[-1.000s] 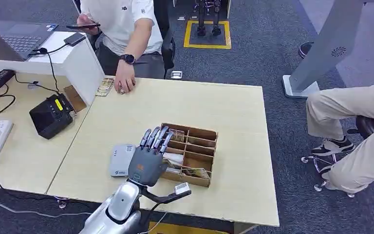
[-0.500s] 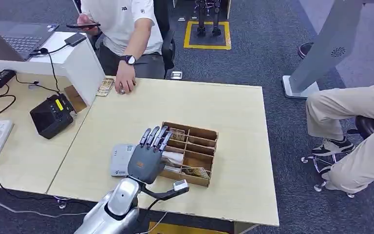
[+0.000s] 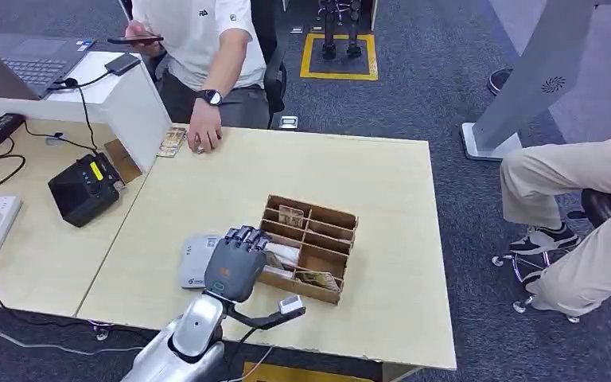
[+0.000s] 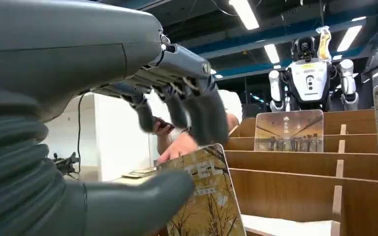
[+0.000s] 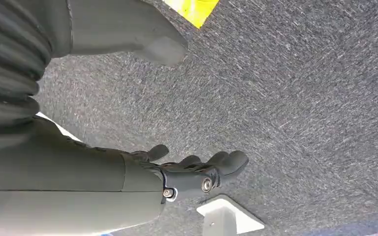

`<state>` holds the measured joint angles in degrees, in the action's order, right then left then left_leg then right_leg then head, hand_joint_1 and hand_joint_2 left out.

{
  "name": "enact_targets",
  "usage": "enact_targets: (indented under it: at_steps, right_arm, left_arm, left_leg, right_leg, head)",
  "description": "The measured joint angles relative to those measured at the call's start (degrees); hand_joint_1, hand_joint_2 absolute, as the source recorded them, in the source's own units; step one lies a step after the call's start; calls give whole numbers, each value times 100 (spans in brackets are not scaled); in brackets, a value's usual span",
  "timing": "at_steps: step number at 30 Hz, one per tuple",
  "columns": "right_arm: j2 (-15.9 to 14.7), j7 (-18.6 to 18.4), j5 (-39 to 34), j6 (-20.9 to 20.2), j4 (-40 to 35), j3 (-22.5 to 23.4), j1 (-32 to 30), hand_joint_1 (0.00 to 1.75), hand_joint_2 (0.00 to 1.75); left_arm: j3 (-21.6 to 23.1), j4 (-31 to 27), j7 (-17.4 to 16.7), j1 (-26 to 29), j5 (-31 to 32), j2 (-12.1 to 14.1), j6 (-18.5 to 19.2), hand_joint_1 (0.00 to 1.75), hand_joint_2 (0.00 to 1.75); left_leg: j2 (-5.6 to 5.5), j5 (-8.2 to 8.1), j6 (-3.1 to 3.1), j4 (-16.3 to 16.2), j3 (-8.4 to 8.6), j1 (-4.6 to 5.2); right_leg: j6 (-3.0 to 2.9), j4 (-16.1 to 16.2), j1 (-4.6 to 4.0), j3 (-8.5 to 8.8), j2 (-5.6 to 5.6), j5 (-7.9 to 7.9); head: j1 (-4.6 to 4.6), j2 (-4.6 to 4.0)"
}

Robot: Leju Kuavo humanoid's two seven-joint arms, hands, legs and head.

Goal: Pass the card to the sensor for recognition and then transmit it.

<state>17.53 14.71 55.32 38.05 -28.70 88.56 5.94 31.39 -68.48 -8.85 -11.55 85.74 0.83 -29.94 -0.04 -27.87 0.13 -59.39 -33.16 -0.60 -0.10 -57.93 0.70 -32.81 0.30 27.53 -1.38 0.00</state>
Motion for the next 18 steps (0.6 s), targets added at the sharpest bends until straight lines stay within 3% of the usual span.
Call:
enact_targets:
  at_steps: [18]
  right_arm:
    - [-13, 15, 96, 0, 44, 0, 1, 0, 175]
  left_arm:
    - [0, 2, 203, 10, 0, 0, -4, 175, 175]
  left_leg:
    - [0, 0, 0, 0, 0, 0]
  right_leg:
    - [0, 0, 0, -1, 0, 0]
  head:
    - [0, 0]
